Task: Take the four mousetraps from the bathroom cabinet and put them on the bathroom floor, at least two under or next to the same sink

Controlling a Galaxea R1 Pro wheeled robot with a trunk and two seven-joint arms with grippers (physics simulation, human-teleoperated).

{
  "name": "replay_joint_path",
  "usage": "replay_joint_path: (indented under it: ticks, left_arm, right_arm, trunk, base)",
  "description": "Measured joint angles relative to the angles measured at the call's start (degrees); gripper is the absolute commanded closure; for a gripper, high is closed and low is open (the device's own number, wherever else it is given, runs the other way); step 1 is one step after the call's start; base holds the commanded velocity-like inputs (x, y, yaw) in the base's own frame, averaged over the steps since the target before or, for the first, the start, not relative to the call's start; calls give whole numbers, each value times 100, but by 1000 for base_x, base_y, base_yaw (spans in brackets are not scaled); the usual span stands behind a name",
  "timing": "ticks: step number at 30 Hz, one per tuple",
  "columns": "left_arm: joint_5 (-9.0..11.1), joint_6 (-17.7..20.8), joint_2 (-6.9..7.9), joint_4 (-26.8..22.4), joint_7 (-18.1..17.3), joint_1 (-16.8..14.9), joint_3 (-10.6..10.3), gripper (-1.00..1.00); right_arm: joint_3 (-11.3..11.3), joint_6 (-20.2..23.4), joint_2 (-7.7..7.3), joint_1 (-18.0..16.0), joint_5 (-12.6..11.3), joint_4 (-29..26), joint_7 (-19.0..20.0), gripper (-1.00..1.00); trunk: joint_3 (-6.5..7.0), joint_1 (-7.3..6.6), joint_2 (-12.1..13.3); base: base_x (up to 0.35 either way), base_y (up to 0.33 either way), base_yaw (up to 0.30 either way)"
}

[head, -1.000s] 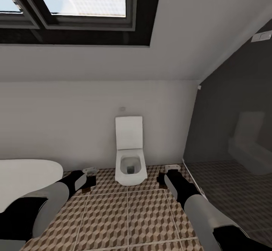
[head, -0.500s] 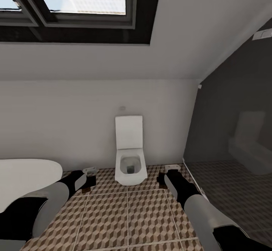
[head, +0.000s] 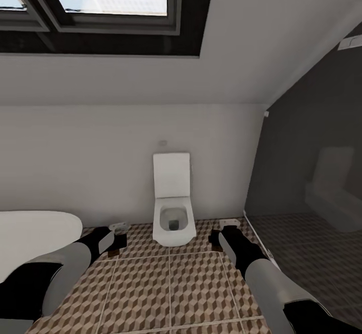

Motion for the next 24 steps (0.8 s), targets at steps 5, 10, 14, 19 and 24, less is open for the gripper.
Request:
replay_joint_path:
  ticks: [5,10,14,19,24]
  left_arm:
    - [0,-1,2,0,0,0,0,100]
    - [0,1,3,0,0,0,0,100]
    - [0,3,3,0,0,0,1,100]
    - [5,4,3,0,0,0,0,100]
    - [8,4,3,0,0,0,1,100]
  right_arm:
    - [0,0,0,0,-4,0,8,100]
    - [-1,-4,-1,0,-12,0,13,100]
    - [0,-3,-2,0,-8,0,18,100]
    - [0,-5,-2,0,-12,0,19,100]
    - [0,-7,0,0,-8,0,19,100]
  trunk:
    - [-90,110,-201]
    - [-180,220,-402]
    - [-252,308,-563]
    - [-342,418,-764]
    - [-432,528,-964]
  base:
    - [0,0,0]
    - [0,0,0]
    - [0,0,0]
    - [0,0,0]
    - [0,0,0]
